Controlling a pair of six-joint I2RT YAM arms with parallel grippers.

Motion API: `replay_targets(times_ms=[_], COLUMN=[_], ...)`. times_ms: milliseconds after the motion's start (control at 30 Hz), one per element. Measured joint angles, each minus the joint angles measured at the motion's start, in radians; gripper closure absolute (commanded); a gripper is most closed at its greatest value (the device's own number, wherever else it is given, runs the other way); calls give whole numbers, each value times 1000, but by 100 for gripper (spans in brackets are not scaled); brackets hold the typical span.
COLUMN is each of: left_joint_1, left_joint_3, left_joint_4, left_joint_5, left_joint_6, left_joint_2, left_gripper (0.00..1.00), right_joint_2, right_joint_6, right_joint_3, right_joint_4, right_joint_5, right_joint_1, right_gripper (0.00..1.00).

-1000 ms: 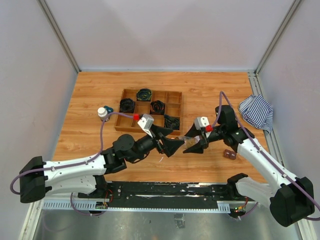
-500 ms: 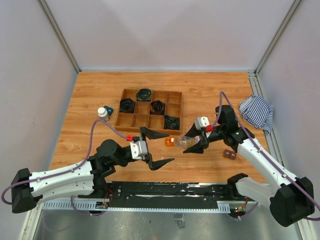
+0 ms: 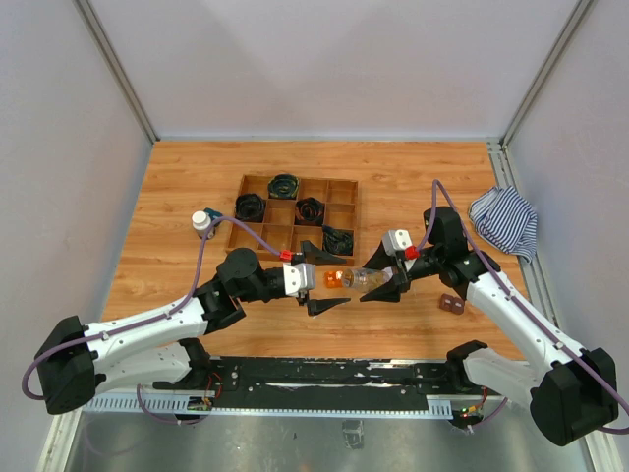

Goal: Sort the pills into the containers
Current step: Unscrew the lid of the pill bottle.

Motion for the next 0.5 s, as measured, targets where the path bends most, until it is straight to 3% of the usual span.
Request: replay_targets(times_ms=[267, 500], left_joint_1=[0, 0], left_joint_3=[7, 7], left_joint_4=[2, 19], left_joint_5=[-13, -31], left_joint_6=[-10, -29], left_joint_2=[45, 46], left_gripper=[29, 29], right_joint_2=[0, 0], right_joint_6=[0, 0], right_joint_3=[0, 0], right_joint_4=[0, 0], right_joint_5=[-6, -7], right_joint_1=[0, 0], right_gripper=[99, 99])
